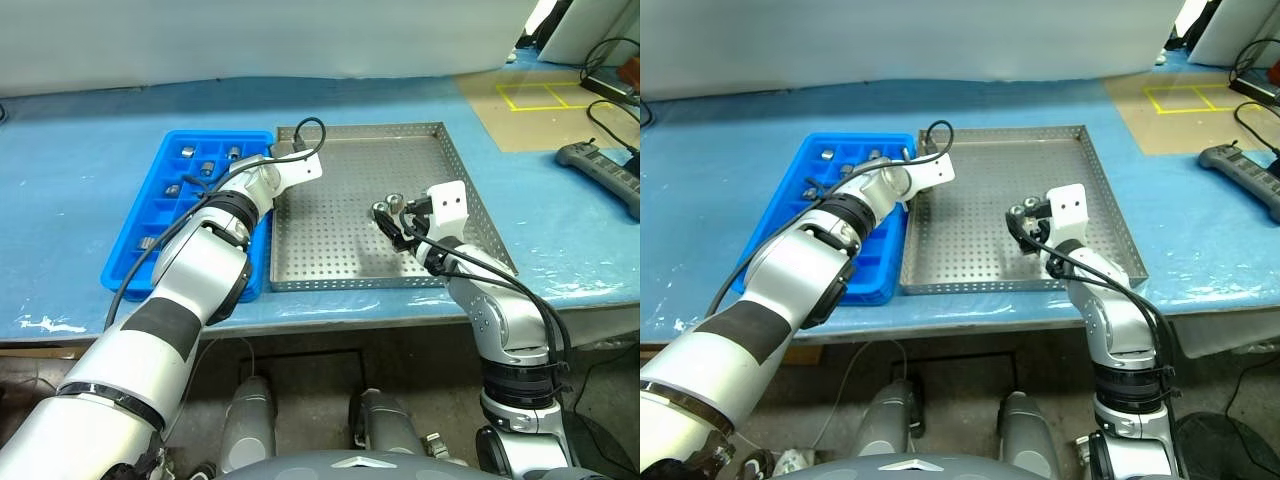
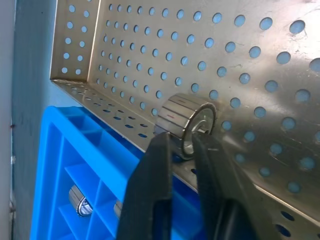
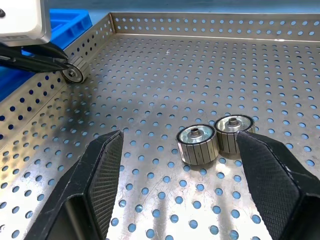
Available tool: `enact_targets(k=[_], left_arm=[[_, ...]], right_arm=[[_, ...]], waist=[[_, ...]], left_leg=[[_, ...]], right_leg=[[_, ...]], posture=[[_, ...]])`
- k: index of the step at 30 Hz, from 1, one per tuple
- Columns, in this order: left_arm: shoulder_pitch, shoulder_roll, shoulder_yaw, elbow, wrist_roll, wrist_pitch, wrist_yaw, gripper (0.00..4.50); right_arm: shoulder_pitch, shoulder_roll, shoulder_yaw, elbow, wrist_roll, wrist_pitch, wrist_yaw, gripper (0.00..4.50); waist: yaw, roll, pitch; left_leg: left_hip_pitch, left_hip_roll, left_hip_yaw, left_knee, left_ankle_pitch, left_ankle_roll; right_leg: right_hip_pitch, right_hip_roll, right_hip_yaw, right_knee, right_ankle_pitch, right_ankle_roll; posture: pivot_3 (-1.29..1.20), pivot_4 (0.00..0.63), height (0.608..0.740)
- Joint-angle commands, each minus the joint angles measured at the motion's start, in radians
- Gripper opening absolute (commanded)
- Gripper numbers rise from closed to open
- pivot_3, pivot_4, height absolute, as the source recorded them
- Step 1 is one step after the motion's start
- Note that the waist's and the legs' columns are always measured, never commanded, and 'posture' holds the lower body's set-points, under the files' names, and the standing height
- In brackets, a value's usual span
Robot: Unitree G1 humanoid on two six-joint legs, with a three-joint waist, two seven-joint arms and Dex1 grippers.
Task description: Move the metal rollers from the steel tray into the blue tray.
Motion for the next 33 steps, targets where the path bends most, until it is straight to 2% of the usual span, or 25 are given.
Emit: enact_targets(k=[1,5,16,26,33], left_arm=[[-0.008,-0.004,-0.005,-0.009,0.01,-0.014,-0.019,0.82],[-0.007,-0.006,-0.001,-0.009,0.01,-0.017,-0.025,0.03],[-0.048,-0.024,0.045,-0.02,-0.037,-0.07,-0.083,0.03],[-0.121,-0.004,0.092,-0.042,-0.105,-0.165,-0.229,0.03],[-0.126,0.033,0.095,-0.034,-0.096,-0.146,-0.107,0.03]], right_arm=[[0.006,-0.005,0.0,-0.048,0.006,-0.016,-0.005,3.73],[0.005,-0.004,0.0,-0.044,0.007,-0.02,-0.007,3.73],[-0.017,-0.005,0.009,-0.004,0.006,-0.041,0.006,3.73],[-0.065,-0.004,0.049,0.097,-0.015,-0.114,0.033,3.73],[-0.089,0.013,0.071,0.139,-0.022,-0.162,0.038,3.73]], waist=[[0.0,0.0,0.0],[0.001,0.0,0.0],[0.001,0.0,0.0],[0.003,0.0,0.0],[0.003,0.0,0.0]], left_leg=[[0.0,0.0,0.0,0.0,0.0,0.0],[0.001,0.0,0.0,0.0,0.0,0.0],[0.0,-0.001,0.0,-0.001,0.001,0.002],[-0.001,-0.001,0.0,-0.004,0.0,0.002],[-0.001,-0.001,0.0,-0.007,0.0,0.003]], right_leg=[[0.0,0.0,0.0,0.0,0.0,0.0],[0.001,0.0,0.0,0.0,0.0,0.0],[0.002,-0.002,0.0,-0.004,0.0,-0.001],[0.001,-0.001,-0.001,-0.007,0.0,0.0],[0.001,-0.001,-0.001,-0.011,0.001,0.001]], posture=[[-0.28,0.15,0.74],[-0.28,0.15,0.74],[-0.24,0.15,0.74],[-0.19,0.15,0.74],[-0.18,0.15,0.74]])
